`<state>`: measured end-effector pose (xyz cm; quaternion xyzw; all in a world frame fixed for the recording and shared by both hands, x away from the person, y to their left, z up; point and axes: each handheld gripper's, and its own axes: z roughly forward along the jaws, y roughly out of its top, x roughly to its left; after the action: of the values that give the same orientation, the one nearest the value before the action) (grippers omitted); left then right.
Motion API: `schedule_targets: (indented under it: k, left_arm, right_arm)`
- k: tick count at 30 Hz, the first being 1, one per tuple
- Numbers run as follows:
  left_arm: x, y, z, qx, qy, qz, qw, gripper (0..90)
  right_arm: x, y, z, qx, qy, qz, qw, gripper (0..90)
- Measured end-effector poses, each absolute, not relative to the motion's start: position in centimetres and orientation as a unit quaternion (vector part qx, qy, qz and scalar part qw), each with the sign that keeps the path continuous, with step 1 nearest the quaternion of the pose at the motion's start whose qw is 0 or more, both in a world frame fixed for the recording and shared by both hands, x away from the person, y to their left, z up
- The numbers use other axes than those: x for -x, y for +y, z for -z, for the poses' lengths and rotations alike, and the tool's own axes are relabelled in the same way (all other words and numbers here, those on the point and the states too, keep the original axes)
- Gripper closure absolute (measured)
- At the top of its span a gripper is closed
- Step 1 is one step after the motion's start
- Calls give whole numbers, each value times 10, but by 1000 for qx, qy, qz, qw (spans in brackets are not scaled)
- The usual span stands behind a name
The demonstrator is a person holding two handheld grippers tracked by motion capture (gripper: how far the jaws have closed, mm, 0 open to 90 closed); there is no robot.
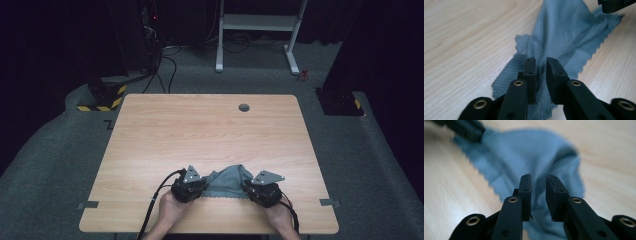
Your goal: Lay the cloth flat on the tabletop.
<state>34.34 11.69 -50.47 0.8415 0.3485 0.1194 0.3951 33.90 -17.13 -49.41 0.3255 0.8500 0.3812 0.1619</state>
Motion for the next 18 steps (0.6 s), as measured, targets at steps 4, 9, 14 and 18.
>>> schedule_targets:
  k: [4, 9, 14, 18]
  left_arm:
    - [-354, 122, 498, -830, 371, -126, 398, 719]
    - [-374, 116, 493, -833, 387, -129, 375, 642]
    - [-392, 96, 499, -849, 383, -132, 341, 599]
    - [-401, 85, 506, -854, 386, -127, 327, 597]
  right_arm:
    - [-350, -176, 487, -351, 837, -382, 172, 739]
    - [-379, -174, 496, -390, 840, -336, 171, 706]
    - [-386, -170, 506, -399, 844, -314, 169, 686]
    - [-383, -171, 511, -390, 851, -308, 169, 748]
